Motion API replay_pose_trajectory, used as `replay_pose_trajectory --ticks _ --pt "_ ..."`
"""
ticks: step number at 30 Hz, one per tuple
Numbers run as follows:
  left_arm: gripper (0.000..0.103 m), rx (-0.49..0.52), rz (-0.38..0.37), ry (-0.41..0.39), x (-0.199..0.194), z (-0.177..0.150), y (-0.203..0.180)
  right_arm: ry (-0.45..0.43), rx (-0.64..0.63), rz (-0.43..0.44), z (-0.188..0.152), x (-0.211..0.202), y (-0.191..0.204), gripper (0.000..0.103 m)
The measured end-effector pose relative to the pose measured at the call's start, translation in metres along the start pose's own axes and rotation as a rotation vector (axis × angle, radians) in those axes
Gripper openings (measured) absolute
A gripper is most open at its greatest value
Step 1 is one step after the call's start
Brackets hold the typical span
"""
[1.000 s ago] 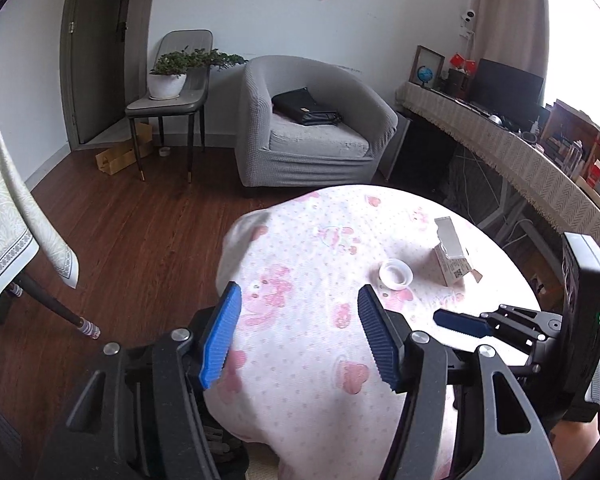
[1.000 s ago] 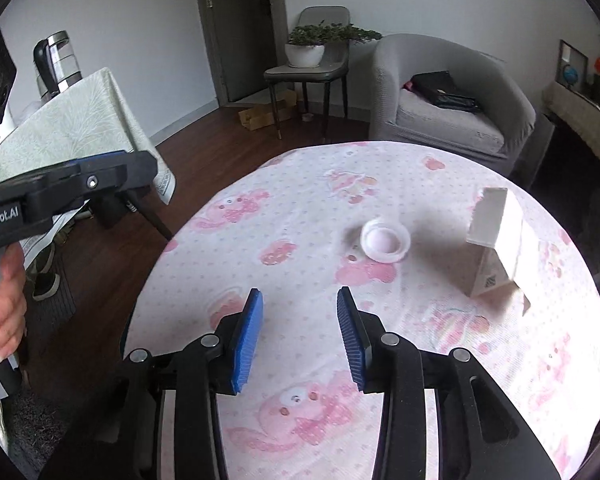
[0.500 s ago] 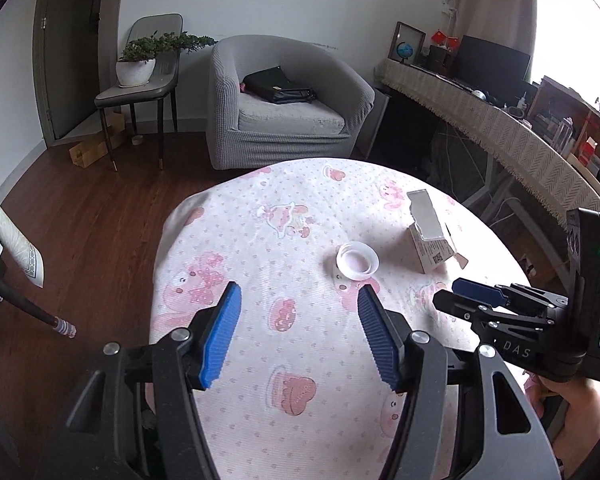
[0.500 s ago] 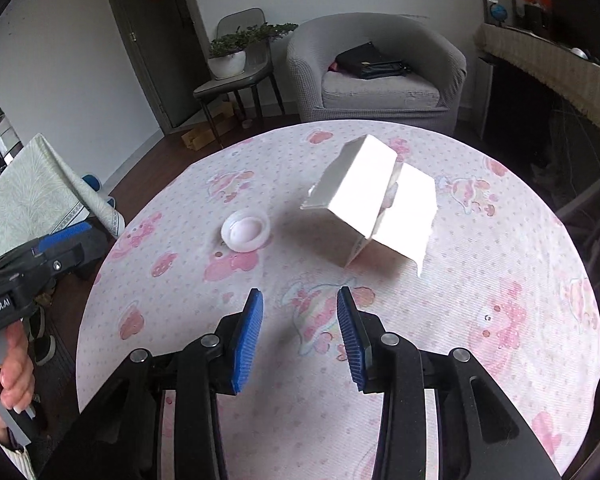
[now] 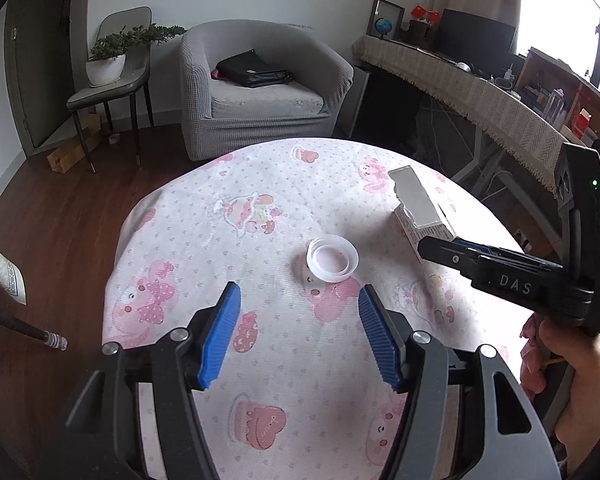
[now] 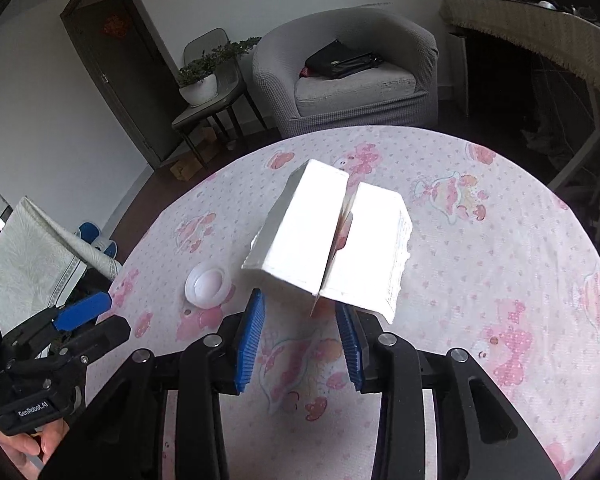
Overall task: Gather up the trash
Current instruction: 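Grasp the clear plastic cup with the left tool while the right tool grasps the torn white box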
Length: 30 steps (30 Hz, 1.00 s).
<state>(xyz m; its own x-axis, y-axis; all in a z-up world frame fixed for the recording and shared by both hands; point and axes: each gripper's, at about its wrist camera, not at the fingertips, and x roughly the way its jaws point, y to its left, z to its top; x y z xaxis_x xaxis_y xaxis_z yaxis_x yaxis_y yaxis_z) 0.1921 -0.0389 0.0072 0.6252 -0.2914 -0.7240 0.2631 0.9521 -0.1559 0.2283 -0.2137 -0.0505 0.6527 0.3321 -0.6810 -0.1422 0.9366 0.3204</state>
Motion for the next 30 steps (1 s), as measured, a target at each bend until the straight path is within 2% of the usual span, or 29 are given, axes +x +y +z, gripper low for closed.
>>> replay_pose_trajectory --ticks 3,8,17,21,25,30 --pt "0.067 -0.009 -0.026 0.025 0.009 0.001 -0.003 -0.004 0.004 -0.013 0.004 0.004 -0.006 0.036" --pt "0.067 0.053 0.015 0.047 0.026 0.005 -0.016 -0.018 0.001 -0.004 0.013 0.010 -0.012 0.032" --pt "0.067 0.080 0.054 0.051 0.047 0.021 -0.015 -0.038 -0.047 -0.001 0.040 0.022 -0.017 0.016" --pt "0.067 0.122 0.058 0.070 0.060 0.025 -0.021 -0.026 -0.087 0.005 0.047 0.030 -0.017 0.005" --pt "0.063 0.144 0.028 0.093 0.071 0.027 -0.026 -0.025 -0.098 0.031 0.056 0.034 -0.020 0.003" --pt "0.059 0.173 0.026 0.105 0.082 0.028 -0.031 -0.029 -0.130 0.040 0.061 0.037 -0.016 0.002"
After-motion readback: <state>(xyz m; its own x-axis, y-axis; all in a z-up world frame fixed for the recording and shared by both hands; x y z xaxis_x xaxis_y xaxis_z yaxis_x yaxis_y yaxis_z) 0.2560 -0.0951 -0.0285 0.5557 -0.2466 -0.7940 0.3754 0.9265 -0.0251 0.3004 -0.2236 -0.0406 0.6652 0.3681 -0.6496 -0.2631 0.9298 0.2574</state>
